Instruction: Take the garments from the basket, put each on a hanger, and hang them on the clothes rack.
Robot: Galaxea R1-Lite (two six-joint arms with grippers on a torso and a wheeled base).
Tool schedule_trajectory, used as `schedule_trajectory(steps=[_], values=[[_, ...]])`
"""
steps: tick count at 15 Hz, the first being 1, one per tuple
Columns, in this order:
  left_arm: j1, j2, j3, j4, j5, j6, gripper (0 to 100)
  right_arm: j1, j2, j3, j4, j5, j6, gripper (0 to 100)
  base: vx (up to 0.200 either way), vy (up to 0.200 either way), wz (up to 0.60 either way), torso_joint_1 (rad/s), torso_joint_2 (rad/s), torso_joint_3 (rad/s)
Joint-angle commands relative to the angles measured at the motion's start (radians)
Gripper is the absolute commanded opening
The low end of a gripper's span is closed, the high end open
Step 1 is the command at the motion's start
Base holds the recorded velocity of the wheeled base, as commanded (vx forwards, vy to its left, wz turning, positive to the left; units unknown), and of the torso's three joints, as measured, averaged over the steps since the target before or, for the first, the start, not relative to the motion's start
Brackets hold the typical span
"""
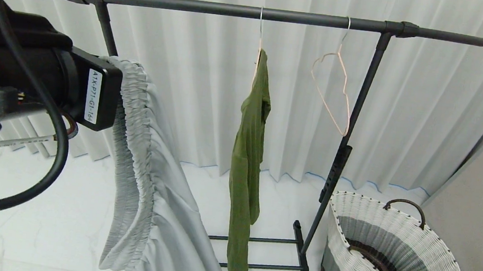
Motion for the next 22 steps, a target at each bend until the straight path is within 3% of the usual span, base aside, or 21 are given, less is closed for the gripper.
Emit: schedule_trajectory(steps=[1, 4, 8, 10, 14, 18, 22], values=[[0.001, 0.002, 0.000, 0.000, 0.001, 0.002, 0, 0.001, -0.005, 0.007, -0.004, 0.001, 0.005, 100, 0.000, 0.000, 0.00, 0.222, -0.49, -0.290], [0.001, 0.000, 0.007, -0.008, 0.002, -0.007, 0, 0.000, -0.004, 0.013, -0.004, 0.001, 0.050, 100, 0.000, 0.000, 0.00, 0.230, -0.51, -0.285], [0.001, 0.015, 0.051, -0.135, 0.002, 0.006, 0, -0.013, 0.001, 0.014, -0.005, 0.001, 0.054, 100, 0.000, 0.000, 0.00, 0.246, -0.54, -0.289], [0.001, 0.000, 0.063, -0.135, 0.001, 0.045, 0, -0.013, 0.001, 0.017, -0.005, 0.016, 0.054, 100, 0.000, 0.000, 0.00, 0.264, -0.55, -0.303], [0.001, -0.004, 0.063, -0.135, 0.002, 0.052, 0, -0.013, -0.005, 0.065, -0.044, 0.036, 0.051, 100, 0.000, 0.000, 0.00, 0.102, -0.21, -0.112], [0.001, -0.009, 0.063, -0.135, 0.001, 0.052, 0, -0.013, -0.007, 0.131, -0.156, 0.037, 0.045, 100, 0.000, 0.200, 0.00, 0.010, -0.01, -0.006], [0.001, -0.001, 0.071, -0.135, 0.001, 0.049, 0, -0.014, -0.002, 0.131, -0.157, 0.037, 0.045, 100, 0.000, 0.150, 0.00, 0.005, 0.00, -0.002]])
